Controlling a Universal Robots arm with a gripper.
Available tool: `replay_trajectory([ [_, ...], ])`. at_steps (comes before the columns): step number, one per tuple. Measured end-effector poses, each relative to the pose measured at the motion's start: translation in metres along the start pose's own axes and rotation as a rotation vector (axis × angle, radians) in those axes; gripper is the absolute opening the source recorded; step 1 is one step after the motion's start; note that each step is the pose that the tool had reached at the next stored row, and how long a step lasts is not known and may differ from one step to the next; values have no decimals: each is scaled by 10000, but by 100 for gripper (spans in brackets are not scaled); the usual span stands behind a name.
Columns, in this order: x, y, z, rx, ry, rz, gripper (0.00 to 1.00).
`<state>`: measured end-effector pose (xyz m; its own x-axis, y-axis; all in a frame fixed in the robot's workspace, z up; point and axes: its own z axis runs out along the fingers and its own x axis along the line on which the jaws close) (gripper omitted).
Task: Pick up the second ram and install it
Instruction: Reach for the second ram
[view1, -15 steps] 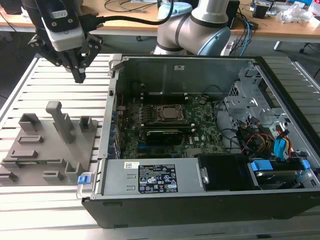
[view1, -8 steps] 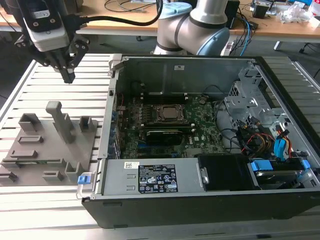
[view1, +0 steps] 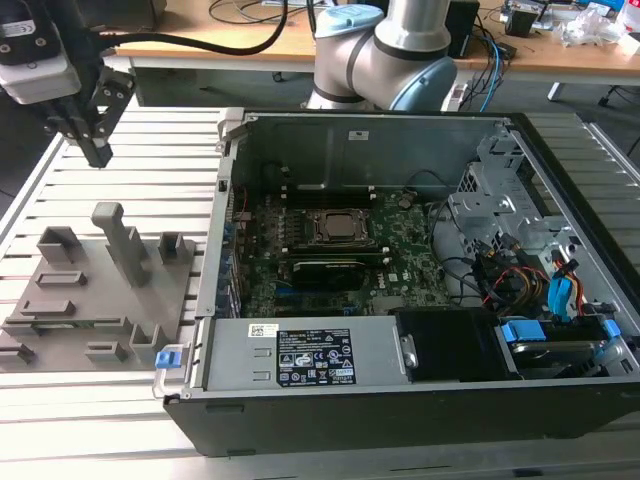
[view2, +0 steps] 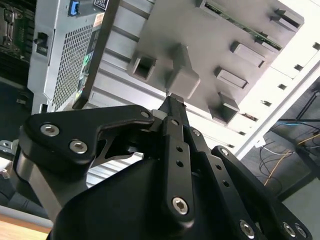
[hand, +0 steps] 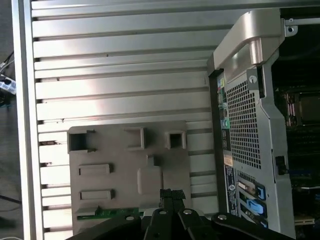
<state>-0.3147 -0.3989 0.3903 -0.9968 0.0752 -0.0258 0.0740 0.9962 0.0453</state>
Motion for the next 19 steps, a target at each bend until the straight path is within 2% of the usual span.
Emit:
replay_trajectory([
  [4,131,-10,-1,0,0,2,11],
  [7,268,-20,-1,0,0,0,11],
  [9,310,-23,-1,0,0,1,11],
  [13,478,-36,2,0,0,2,11],
  [19,801,-61,7,1,1,1,11],
])
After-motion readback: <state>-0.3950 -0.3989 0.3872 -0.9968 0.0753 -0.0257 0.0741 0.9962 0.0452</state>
